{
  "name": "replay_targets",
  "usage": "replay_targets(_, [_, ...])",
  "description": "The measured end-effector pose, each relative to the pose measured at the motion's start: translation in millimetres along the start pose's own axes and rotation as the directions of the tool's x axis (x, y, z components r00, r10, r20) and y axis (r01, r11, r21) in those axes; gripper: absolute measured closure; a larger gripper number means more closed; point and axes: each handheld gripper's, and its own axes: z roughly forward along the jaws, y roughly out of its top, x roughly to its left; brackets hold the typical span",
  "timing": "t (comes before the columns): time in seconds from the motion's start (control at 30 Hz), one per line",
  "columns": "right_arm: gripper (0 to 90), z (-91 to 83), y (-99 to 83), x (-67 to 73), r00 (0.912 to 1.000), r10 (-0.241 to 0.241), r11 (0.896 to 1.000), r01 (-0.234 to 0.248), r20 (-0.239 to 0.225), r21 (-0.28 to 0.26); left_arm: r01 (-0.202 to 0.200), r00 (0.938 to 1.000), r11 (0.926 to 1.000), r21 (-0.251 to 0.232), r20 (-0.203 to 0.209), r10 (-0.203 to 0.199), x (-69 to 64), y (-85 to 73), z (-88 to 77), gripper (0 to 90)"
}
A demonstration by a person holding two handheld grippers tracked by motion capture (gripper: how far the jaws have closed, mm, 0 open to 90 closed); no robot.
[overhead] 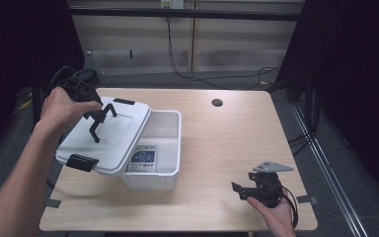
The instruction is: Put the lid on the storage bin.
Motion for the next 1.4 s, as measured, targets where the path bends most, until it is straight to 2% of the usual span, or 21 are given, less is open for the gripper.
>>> replay_targets(0.13, [26.1, -0.1, 0.1, 0.2, 1.0000, -0.004, 1.000, 0.004, -0.002, -0.004, -0.006, 1.0000, 1.0000, 0.001, 0.007, 0.006, -4.7, 1.5, 0.4, 84.9])
replay_targets(0.23, [22.7, -2.2, 1.6, 2.8, 0.9996, -0.023, 0.999, 0.022, -0.016, -0.031, 0.003, 1.0000, 1.0000, 0.000, 0.007, -0.003, -10.3, 3.2, 2.0, 84.9])
replay_targets(0.3, [20.6, -2.4, 2.3, 4.4, 0.9992, -0.037, 0.998, 0.036, -0.019, -0.044, 0.003, 1.0000, 1.0000, 0.005, -0.007, -0.003, -16.2, 5.9, 5.0, 84.9])
replay_targets(0.33, [18.0, -1.9, 3.2, 5.4, 0.9989, -0.040, 0.999, 0.039, -0.025, -0.037, -0.003, 0.9999, 0.9999, 0.011, -0.013, 0.003, -23.4, 9.0, 7.3, 84.9])
replay_targets(0.5, [17.5, -3.7, 4.0, 5.8, 0.9981, -0.055, 0.997, 0.053, -0.027, -0.060, -0.011, 0.9999, 0.9999, 0.009, 0.002, 0.011, -34.9, 14.1, 9.9, 84.9])
replay_targets(0.57, [17.4, -4.1, 4.0, 5.9, 0.9981, -0.056, 0.997, 0.055, -0.026, -0.060, 0.000, 1.0000, 1.0000, -0.001, 0.003, 0.000, -40.7, 16.0, 11.7, 84.8])
replay_targets(0.77, [17.5, -4.4, 4.0, 7.1, 0.9974, -0.065, 0.996, 0.064, -0.031, -0.059, 0.012, 0.9999, 0.9998, 0.018, -0.005, -0.012, -45.0, 16.9, 15.6, 84.8])
replay_targets(0.9, [17.5, -3.6, 4.4, 7.2, 0.9972, -0.069, 0.996, 0.067, -0.028, -0.056, 0.023, 0.9995, 0.9997, 0.012, 0.022, -0.024, -47.5, 18.9, 18.4, 84.8])
replay_targets(1.0, [17.5, -3.4, 4.5, 6.7, 0.9971, -0.070, 0.996, 0.068, -0.030, -0.058, 0.029, 0.9994, 0.9994, 0.017, 0.019, -0.029, -48.2, 19.7, 20.3, 84.8])
replay_targets(1.1, [17.5, -3.8, 4.4, 6.9, 0.9971, -0.070, 0.996, 0.068, -0.030, -0.060, 0.073, 0.9971, 0.9973, 0.013, 0.020, -0.073, -50.1, 19.8, 25.2, 84.8])
replay_targets(1.2, [17.5, -3.6, 4.3, 6.8, 0.9971, -0.070, 0.996, 0.068, -0.030, -0.058, 0.125, 0.9922, 0.9921, 0.011, 0.004, -0.125, -52.3, 19.5, 28.7, 84.9])
replay_targets(1.4, [17.5, -3.7, 4.5, 7.1, 0.9970, -0.071, 0.996, 0.069, -0.030, -0.058, 0.153, 0.9879, 0.9882, 0.009, 0.025, -0.153, -60.4, 22.6, 34.7, 84.9])
